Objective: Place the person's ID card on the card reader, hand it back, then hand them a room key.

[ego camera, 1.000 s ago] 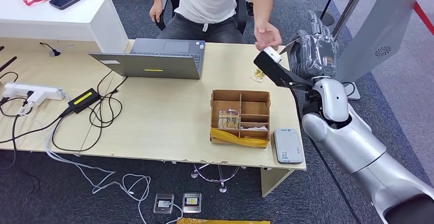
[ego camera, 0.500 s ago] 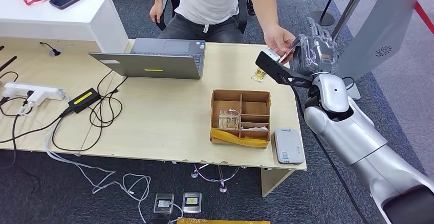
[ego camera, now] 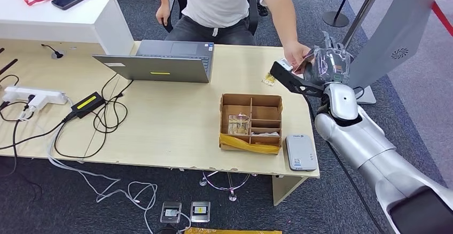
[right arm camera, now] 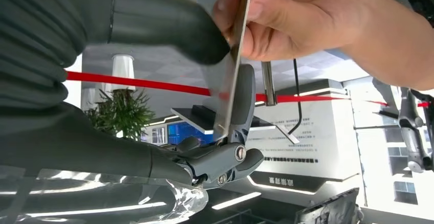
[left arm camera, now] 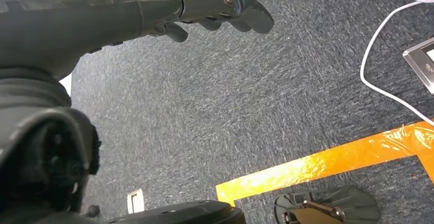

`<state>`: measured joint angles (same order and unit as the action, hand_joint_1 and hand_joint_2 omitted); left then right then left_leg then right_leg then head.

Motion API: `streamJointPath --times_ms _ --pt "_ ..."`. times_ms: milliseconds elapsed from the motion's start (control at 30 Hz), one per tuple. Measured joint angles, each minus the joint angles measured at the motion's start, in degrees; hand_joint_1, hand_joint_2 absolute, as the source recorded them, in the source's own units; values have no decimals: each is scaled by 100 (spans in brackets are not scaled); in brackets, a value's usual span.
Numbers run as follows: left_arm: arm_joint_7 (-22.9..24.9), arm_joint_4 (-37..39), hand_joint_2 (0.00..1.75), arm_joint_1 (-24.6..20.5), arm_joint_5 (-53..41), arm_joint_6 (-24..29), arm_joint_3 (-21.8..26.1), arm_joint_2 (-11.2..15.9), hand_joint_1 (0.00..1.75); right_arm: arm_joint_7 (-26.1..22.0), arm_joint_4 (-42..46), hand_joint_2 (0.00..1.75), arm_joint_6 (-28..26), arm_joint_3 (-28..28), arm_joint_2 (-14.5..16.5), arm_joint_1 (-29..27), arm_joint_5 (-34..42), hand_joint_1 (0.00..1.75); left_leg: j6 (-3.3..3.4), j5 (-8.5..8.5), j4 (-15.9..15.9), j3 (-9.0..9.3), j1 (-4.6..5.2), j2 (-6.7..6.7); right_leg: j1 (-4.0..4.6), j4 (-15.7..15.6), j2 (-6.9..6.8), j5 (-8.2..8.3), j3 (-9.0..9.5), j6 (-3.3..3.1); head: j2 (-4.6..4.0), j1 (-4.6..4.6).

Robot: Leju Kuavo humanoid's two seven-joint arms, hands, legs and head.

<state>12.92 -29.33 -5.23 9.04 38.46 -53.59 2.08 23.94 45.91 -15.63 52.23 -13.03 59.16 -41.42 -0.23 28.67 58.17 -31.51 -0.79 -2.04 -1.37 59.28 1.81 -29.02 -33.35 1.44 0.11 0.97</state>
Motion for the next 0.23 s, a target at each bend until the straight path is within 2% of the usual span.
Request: streamJointPath --times_ms 100,133,233 --pt "-44 3 0 -7 93 -1 -47 10 0 -35 -170 175 -60 35 40 0 13 80 0 0 0 1 0 0 0 0 0 0 0 0 0 0" --pt "-49 4 0 -9 106 -1 -57 13 0 -41 -218 175 -70 40 53 0 15 68 0 0 0 1 0 -1 0 0 0 0 0 0 0 0" --pt "-58 6 0 -11 116 -1 -87 21 0 -47 -313 175 -82 49 81 0 17 10 0 0 0 0 0 -1 0 0 1 0 0 0 0 0"
